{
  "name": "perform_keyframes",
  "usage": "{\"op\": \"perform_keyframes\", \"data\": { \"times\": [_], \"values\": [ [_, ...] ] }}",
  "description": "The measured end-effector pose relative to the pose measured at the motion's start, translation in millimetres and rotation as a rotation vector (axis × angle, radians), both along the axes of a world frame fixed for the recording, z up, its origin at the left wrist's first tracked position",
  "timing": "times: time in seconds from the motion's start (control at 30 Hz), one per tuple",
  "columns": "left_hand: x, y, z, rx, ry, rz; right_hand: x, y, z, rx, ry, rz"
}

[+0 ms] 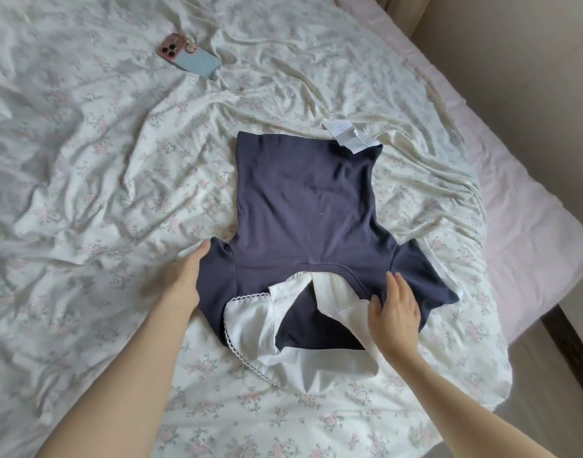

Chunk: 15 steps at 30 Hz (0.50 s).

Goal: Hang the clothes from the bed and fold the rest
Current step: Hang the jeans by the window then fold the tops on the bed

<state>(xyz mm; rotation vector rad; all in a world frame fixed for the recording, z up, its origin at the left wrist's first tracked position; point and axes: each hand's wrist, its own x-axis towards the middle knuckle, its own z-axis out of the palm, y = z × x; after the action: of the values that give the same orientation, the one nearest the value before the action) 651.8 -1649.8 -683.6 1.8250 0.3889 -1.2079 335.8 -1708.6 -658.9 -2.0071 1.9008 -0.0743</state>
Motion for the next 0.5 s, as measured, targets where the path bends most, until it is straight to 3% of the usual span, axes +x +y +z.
{"op": "perform_keyframes", "data": {
  "times": [0.07,0.17,0.27,0.37,0.43,0.5],
  "values": [
    [-1.8,-9.8,3.5,0.022,0.005,-0.095,-17.1,-11.1,2.9,-0.010,0.083,-0.109],
    [-25.6,-19.8,17.4,0.074,-0.513,-0.197,-35.2,-31.5,6.4,-0.014,0.110,-0.255],
    [-59.0,-18.1,30.1,-0.153,-0.869,-0.305,-38.4,-53.7,8.5,0.068,-0.089,-0.636],
    [-90.5,-12.8,18.9,-0.198,-1.043,-0.833,-38.4,-71.1,8.1,0.164,-0.188,-0.989],
    [-106.4,-8.7,8.4,-0.034,-1.003,-1.259,-43.1,-77.8,6.7,0.225,-0.269,-1.164],
    [-115.0,-6.9,-2.8,0.016,-0.902,-1.496,-48.2,-79.3,5.8,0.291,-0.461,-1.252]
  ]
}}
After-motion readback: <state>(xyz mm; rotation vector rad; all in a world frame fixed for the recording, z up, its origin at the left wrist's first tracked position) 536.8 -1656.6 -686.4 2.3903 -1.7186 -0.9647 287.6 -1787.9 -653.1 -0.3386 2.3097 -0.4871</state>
